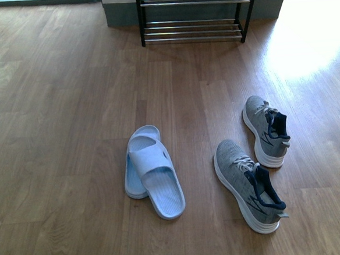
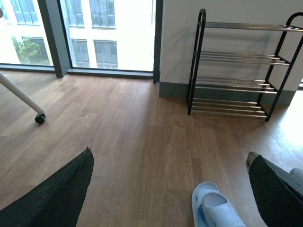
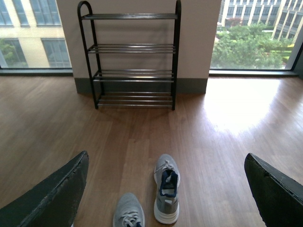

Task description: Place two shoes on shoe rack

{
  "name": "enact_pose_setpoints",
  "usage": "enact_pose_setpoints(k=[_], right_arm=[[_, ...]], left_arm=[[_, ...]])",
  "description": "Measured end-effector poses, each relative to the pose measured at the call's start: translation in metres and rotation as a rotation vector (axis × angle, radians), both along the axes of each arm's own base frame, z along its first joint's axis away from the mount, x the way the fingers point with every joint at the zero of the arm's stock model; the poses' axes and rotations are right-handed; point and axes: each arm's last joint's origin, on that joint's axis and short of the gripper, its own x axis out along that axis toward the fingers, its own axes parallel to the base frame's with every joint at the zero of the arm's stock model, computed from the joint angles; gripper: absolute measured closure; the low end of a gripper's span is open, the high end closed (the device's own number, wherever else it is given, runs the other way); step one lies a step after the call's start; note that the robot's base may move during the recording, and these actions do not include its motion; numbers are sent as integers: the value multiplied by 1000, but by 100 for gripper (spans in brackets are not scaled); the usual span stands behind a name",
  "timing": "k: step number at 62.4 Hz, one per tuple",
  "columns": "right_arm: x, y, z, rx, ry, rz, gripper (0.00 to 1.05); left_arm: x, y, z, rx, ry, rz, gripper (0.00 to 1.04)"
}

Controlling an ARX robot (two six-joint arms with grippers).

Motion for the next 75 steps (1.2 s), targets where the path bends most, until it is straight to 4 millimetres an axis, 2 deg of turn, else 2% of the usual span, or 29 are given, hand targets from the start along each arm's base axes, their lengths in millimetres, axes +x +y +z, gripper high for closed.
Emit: enact_pose_setpoints(k=[75], right_arm=[[0,0,0,0,0,0,9]], left_arm=[[0,0,0,0,0,0,9]])
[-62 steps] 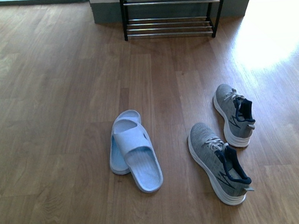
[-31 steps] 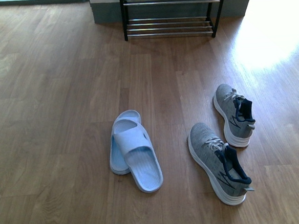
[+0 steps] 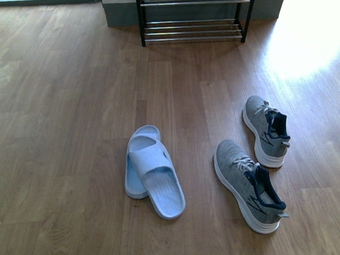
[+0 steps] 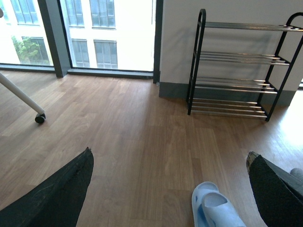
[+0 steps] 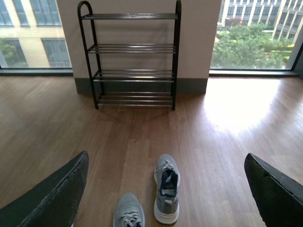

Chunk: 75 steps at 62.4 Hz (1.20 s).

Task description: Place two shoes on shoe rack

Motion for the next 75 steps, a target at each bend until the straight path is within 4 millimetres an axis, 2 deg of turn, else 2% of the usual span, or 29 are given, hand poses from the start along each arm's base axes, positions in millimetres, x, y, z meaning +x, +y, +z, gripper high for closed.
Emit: enact_pose_setpoints(k=[75], right_arm=[[0,0,0,0,0,1,9]], left_arm=[[0,0,0,0,0,2,9]])
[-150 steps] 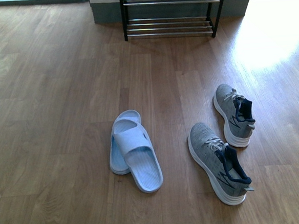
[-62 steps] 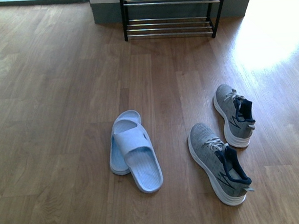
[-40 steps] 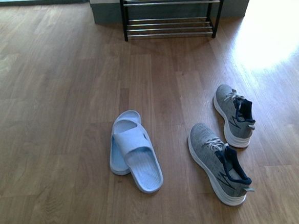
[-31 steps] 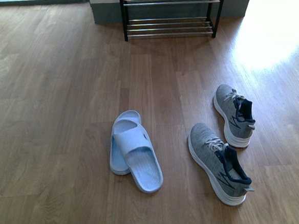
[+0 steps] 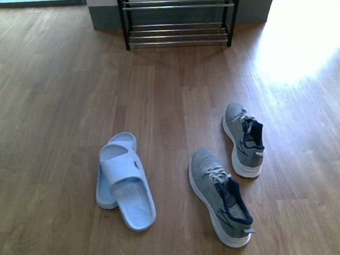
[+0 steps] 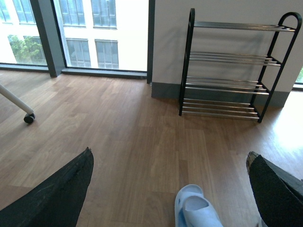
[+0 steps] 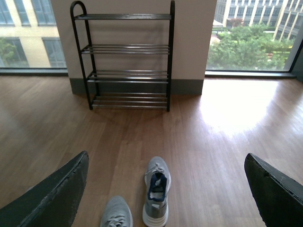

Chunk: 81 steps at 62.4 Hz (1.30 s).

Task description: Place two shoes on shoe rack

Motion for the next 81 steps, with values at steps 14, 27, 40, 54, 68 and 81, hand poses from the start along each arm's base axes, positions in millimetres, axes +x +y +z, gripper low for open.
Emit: enact_pose_setpoints(k=[14,27,40,54,68,81], right_arm=[[0,0,0,0,0,-5,9],[0,0,0,0,0,-3,9],[0,0,0,0,0,2,9],[0,0,0,0,0,-4,9],[0,0,0,0,0,-3,9],[0,0,0,0,0,-1,9]], left_arm=[[0,0,0,0,0,-3,9],[0,0,0,0,0,-3,9],[0,0,0,0,0,1,9],[0,0,0,0,0,-4,9],[0,0,0,-5,6,7,9],[38,-21,2,-567,251,102,9]])
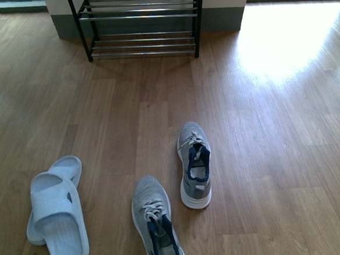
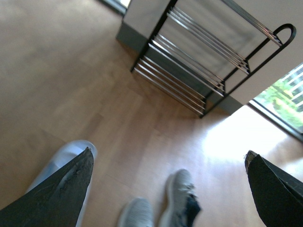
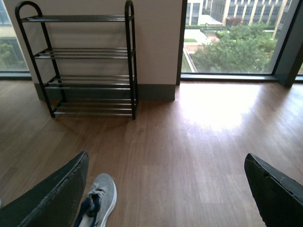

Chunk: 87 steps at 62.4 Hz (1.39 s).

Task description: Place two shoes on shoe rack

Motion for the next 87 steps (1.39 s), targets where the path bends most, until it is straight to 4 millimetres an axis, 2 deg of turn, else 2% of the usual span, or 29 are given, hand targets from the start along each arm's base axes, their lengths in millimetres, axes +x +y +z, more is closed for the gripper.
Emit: enact_pose_setpoints(k=[3,6,10,12,19,24,32,43,70,87], right_arm=[[0,0,0,0,0,0,9],[0,0,0,0,0,0,9],[0,0,0,0,0,0,9],[0,0,0,0,0,0,9],[0,0,0,0,0,0,9],[0,0,0,0,0,0,9],[0,0,0,0,0,0,9],[0,0,0,0,0,0,9],[0,0,0,0,0,0,9],[0,0,0,0,0,0,9]], left_arm=[[17,-7,-4,-78,67,-15,9],[42,-16,-15,-129,193,-32,9],[74,-29,-46,-99,406,-51,9],[88,-34,-69,-69,519,-71,9],[124,-40,-125,30,745,-115,9],[143,-51,-165,39,882,-260,9],[155,-66,-203,20,975,-397,9],[172,-80,-236,-11,1024,-467,9],[193,-105,-289,-69,1156,-547,9],[194,-115,-313,-36,1241,-568,9]])
